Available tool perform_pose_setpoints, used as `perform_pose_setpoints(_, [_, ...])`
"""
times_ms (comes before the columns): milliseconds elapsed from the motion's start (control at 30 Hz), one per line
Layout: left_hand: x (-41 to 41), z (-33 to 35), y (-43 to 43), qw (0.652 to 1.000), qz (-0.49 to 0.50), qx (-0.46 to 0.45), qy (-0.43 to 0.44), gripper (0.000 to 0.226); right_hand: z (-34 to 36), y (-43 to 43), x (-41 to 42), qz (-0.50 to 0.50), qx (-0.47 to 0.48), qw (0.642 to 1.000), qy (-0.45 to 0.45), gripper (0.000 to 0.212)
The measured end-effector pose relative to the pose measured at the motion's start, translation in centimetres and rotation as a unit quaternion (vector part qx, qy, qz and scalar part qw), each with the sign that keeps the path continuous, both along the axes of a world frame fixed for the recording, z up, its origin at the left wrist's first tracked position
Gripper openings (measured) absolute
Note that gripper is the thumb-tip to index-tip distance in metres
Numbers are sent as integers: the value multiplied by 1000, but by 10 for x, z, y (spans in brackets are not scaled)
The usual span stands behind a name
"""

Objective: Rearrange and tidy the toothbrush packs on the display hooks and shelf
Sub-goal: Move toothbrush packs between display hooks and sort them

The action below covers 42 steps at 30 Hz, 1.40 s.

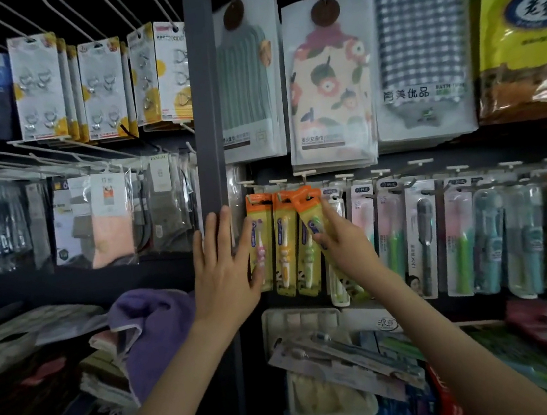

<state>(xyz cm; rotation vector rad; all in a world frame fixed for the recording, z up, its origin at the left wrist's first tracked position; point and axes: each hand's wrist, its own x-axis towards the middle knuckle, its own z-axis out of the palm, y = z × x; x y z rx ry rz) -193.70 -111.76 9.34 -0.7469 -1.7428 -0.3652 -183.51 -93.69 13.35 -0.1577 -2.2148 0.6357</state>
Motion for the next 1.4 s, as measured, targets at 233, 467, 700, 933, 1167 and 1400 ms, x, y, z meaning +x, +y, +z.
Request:
perform_pose_setpoints(233, [-4,-2,3,1000,-15,13,18,58,4,6,-28,-51,12,999,-10,73])
perform_pose_setpoints(467, [-2,-5,7,1000,8,21,21,55,-8,21,-67,-107,-16,993,-40,74])
perform_pose_setpoints(700, [40,-23,59,998,-54,22,27,57,-16,23,-29,-133,40,989,-41,51])
perform_pose_setpoints(933, [129,-45,193,969,-245,-21,-32,45,-48,125,115,-197,75,977,29,24])
perform_pose_setpoints(1167, [229,-44,344,922,-345,-87,-150,49,-75,277,257,-341,8,939,49,32])
perform_pose_setpoints(1400, [263,-29,455,909,-286,-20,-302,71,-80,372,323,-375,15,925,53,42])
